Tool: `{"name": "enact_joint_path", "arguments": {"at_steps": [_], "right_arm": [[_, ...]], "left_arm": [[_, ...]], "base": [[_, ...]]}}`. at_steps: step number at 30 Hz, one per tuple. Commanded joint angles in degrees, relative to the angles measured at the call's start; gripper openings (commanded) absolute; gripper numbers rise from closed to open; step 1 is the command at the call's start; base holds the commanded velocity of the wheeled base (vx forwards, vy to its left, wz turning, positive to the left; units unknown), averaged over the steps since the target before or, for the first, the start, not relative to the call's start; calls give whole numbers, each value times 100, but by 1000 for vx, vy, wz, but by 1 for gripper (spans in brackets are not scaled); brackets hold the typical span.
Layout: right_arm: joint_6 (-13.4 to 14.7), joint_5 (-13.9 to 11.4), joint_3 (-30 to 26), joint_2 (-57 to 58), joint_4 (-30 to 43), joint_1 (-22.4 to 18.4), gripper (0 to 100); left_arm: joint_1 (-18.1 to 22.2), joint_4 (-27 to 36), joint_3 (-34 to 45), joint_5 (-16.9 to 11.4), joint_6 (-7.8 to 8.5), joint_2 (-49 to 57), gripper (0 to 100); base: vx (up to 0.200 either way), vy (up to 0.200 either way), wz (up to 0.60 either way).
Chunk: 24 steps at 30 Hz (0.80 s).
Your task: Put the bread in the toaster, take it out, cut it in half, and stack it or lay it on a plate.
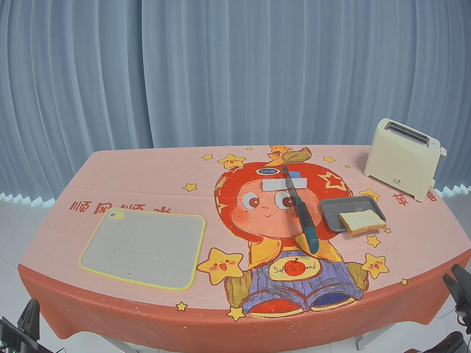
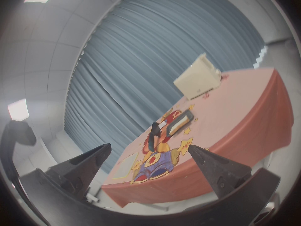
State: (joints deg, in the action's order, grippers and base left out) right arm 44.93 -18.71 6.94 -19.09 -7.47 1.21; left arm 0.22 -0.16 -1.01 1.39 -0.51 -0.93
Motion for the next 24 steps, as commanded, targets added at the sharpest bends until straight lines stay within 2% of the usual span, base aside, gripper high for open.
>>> {"name": "enact_joint_path", "arguments": {"at_steps": [1, 5, 6, 12, 15, 20, 24], "right_arm": [[692, -405, 176, -754, -9, 38, 100], [1175, -546, 291, -1097, -9, 38, 100], [1184, -546, 291, -1114, -9, 38, 100], [1633, -555, 300, -1730, -88, 38, 100], [1782, -563, 308, -1870, -88, 46, 100], [1861, -563, 396, -2134, -105, 73, 100], [2125, -563, 554, -2310, -114, 90, 100]], "left_arm": [[4, -2, 101, 2, -2, 93, 0], [4, -2, 101, 2, -2, 93, 0], [4, -2, 101, 2, -2, 93, 0], [4, -2, 101, 2, -2, 93, 0], [4, -2, 101, 2, -2, 93, 0], [4, -2, 101, 2, -2, 93, 0], [4, -2, 101, 2, -2, 93, 0]], "base": [[0, 0, 0], [0, 0, 0], [0, 0, 0], [0, 0, 0], [0, 0, 0], [0, 0, 0], [0, 0, 0]]}}
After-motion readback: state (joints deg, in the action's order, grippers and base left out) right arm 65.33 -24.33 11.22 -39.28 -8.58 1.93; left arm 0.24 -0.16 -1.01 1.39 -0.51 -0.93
